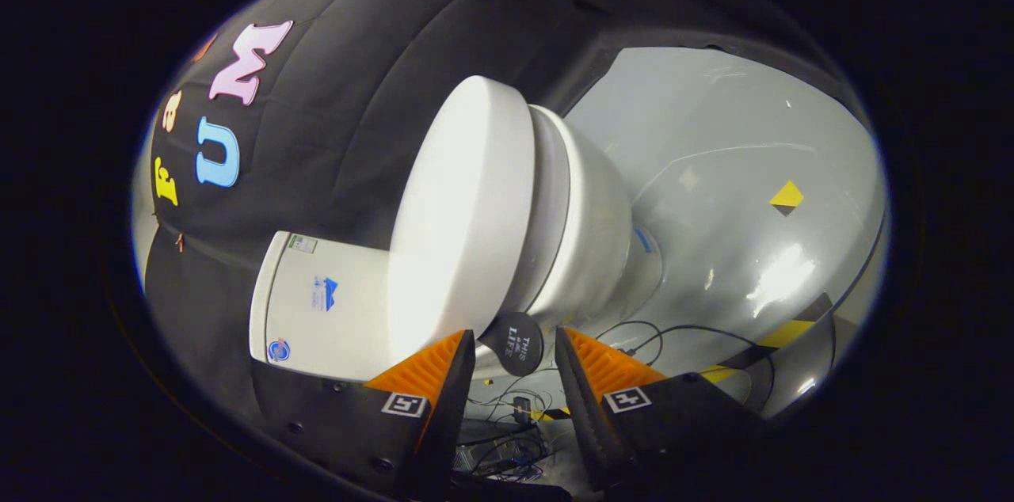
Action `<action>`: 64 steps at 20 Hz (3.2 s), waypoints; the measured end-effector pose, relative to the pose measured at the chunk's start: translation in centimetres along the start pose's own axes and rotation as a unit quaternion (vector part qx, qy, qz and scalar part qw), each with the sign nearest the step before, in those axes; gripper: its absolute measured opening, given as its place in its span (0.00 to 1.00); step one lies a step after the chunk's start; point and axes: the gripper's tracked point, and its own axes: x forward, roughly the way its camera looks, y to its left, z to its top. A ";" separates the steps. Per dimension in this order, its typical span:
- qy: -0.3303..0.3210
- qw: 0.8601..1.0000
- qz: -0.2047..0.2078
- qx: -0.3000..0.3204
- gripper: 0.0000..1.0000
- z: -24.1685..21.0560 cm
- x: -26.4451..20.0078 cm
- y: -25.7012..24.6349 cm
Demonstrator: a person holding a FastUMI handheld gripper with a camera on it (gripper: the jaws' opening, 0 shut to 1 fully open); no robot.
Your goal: Open the toilet lid.
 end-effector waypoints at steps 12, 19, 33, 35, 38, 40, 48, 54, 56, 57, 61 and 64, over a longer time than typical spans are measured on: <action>0.000 0.999 0.041 0.035 0.07 -0.2 -0.1 0.5; -0.026 1.000 0.004 -0.009 0.07 0.8 -2.1 4.0; -0.112 0.972 -0.117 -0.171 0.06 0.1 -7.2 17.9; -0.124 0.969 -0.125 -0.172 0.06 -0.4 -7.5 19.7; -0.136 0.963 -0.131 -0.190 0.06 -1.4 -7.7 21.9; -0.148 0.955 -0.142 -0.215 0.06 -1.9 -7.8 23.2; -0.179 0.935 -0.138 -0.273 0.06 -5.3 -7.4 29.9; -0.190 0.920 -0.128 -0.318 0.07 -8.2 -5.9 34.0; -0.194 0.914 -0.125 -0.335 0.08 -9.3 -5.5 35.3; -0.195 0.911 -0.123 -0.342 0.08 -9.9 -5.1 35.8; -0.198 0.900 -0.125 -0.368 0.08 -11.7 -4.1 37.6; -0.199 0.888 -0.126 -0.394 0.08 -13.2 -3.0 38.9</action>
